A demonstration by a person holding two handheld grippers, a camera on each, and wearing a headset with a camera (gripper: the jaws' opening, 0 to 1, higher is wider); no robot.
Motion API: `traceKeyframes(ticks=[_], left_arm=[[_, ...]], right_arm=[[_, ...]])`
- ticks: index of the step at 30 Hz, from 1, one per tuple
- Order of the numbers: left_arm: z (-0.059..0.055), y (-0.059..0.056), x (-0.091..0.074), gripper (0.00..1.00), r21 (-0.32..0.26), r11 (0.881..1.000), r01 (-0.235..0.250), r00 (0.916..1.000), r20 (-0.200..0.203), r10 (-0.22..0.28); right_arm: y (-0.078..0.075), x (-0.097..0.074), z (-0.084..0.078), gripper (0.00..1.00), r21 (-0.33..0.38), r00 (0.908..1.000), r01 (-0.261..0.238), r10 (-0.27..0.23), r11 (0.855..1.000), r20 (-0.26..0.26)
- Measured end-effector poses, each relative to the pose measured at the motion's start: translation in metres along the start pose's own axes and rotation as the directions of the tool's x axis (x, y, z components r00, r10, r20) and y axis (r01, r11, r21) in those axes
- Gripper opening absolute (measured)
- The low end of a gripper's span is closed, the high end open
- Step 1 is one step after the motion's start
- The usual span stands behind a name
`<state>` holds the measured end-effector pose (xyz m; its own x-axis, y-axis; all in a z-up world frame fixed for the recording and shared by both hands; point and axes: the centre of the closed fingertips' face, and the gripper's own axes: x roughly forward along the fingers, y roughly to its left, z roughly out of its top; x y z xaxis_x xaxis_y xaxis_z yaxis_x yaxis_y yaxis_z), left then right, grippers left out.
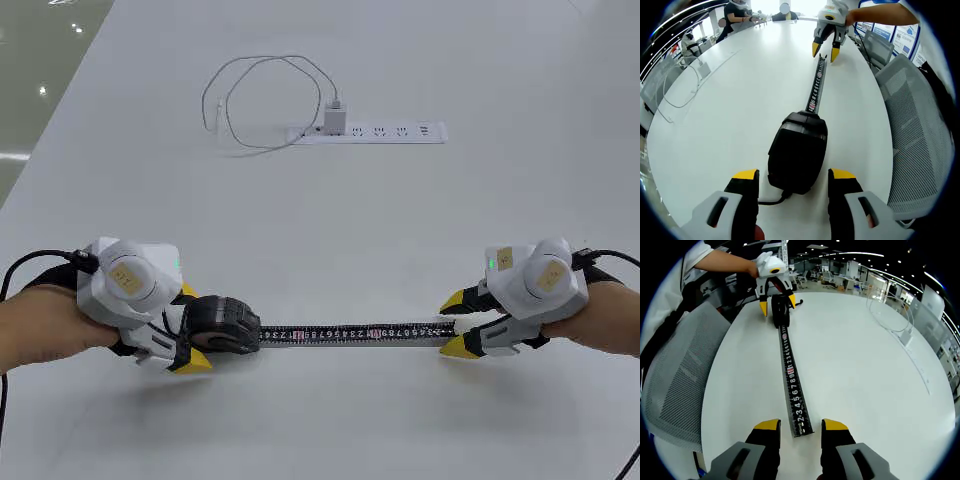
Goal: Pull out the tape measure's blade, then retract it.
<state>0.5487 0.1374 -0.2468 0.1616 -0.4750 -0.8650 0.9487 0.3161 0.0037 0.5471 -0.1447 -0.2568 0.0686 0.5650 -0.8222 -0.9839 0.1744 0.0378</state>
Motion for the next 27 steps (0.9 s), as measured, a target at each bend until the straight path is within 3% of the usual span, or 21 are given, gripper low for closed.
traceKeyframes(ticks=[10, 27], left_arm=[[0.005, 0.002, -0.017, 0.58, -0.104, 0.993, -0.060, 0.9918, 0.106, 0.071], [0.009, 0.003, -0.042, 0.60, -0.229, 0.965, -0.130, 0.9563, 0.228, 0.183]], right_arm=[[0.006, -0.005, 0.014, 0.39, 0.090, 0.9949, 0.038, -0.046, 0.995, 0.089], [0.013, -0.018, 0.024, 0.52, 0.175, 0.9750, 0.121, -0.150, 0.977, 0.164]])
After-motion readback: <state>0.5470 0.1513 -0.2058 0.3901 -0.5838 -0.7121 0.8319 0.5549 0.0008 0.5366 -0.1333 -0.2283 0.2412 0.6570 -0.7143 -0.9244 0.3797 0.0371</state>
